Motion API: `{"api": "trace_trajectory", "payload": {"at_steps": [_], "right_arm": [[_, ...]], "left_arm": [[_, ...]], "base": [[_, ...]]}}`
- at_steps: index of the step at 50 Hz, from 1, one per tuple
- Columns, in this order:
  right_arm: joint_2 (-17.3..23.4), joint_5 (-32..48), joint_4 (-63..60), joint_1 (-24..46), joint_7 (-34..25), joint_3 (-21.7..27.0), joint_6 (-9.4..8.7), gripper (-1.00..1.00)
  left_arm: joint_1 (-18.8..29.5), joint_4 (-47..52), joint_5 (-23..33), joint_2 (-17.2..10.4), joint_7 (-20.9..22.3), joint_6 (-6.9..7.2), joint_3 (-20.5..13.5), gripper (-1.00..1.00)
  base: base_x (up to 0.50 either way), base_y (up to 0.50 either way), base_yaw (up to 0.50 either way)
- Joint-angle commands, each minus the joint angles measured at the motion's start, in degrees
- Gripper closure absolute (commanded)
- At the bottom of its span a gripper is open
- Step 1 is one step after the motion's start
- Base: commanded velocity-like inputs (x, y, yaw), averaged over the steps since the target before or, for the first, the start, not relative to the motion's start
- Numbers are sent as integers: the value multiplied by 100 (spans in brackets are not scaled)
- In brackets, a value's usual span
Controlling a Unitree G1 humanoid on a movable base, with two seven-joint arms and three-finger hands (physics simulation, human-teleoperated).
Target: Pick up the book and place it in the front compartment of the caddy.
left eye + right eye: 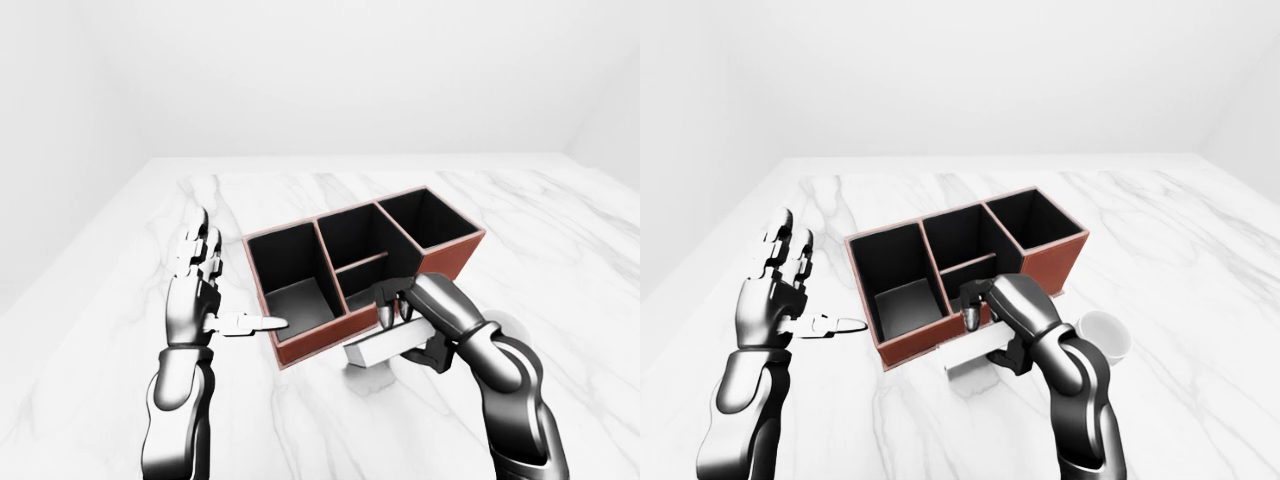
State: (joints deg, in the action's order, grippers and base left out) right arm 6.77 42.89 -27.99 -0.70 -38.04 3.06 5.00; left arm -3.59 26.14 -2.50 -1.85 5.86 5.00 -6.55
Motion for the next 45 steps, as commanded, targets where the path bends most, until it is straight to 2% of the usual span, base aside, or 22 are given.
{"api": "trace_trajectory", "payload": {"at_steps": [1,32,45], "right_arm": [[35,-138,-153,310,-10,122,0,100],[348,-312,468,1201,92,303,-2,100],[447,-354,625,1507,111,334,-177,100]], "left_arm": [[-9,54,2,4,0,0,3,-100],[9,51,0,-1,-13,0,7,-99],[16,35,4,-2,-9,0,-2,-99]], "base": [[0,0,0],[0,0,0],[0,0,0]]}}
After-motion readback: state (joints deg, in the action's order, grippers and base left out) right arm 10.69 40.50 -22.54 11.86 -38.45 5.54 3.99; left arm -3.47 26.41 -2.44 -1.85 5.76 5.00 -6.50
